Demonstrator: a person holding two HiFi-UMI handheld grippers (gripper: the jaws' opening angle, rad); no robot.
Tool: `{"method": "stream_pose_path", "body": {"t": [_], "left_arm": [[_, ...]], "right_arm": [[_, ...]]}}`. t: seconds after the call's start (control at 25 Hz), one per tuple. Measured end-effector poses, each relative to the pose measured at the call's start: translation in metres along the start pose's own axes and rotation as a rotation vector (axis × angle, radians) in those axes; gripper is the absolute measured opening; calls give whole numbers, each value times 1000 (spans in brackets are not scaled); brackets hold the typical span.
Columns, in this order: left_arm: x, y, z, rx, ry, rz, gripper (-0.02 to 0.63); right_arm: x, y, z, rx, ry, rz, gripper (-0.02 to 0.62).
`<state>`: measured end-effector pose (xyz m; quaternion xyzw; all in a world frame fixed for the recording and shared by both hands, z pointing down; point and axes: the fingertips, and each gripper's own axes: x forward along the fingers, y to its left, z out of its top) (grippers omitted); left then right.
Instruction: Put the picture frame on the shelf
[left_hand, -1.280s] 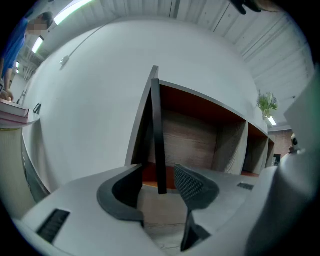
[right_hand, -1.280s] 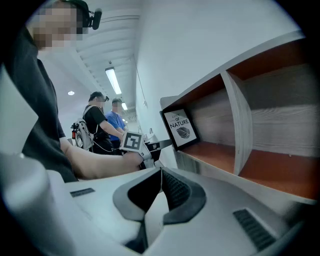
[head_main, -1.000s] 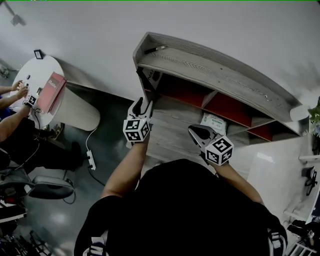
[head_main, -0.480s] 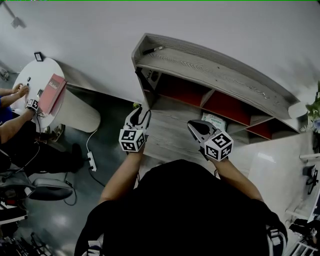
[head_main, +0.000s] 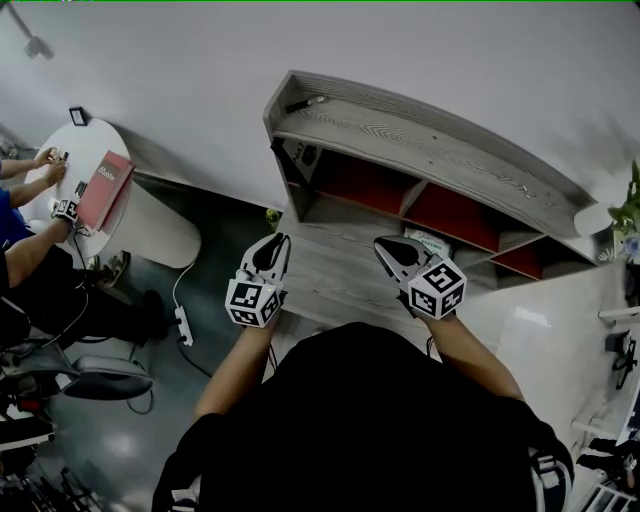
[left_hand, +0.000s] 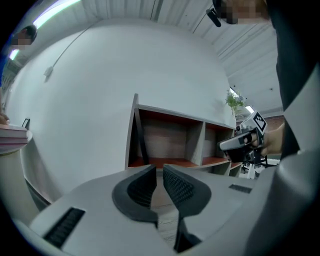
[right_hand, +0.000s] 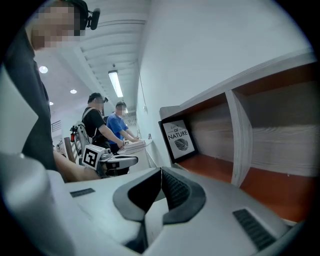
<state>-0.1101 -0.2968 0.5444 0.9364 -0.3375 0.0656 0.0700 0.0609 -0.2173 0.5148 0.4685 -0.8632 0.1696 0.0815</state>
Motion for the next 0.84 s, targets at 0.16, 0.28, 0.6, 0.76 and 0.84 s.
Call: {"method": "stream_pose_path", "body": {"t": [0.16,0.28,0.6,0.76,0.84], "left_arm": [[-7,-8,5,1,-6,-34,48],[-15,-15,11,1,-15,-47,41],[-33,-24,18,17,-13,-92,38],[-41,-27,19,8,-8,-108,38],[-45,-28,21,6,-10,-112,38]], "right_arm": [[3,-2,6,3,-14,-6,15],[4,-3,11,2,-26,-7,15],[9,-6,18,8,-42,-16,15],[10,-5,20,11,-47,-17,15],[10,-5,22,11,-53,-17,15]]}}
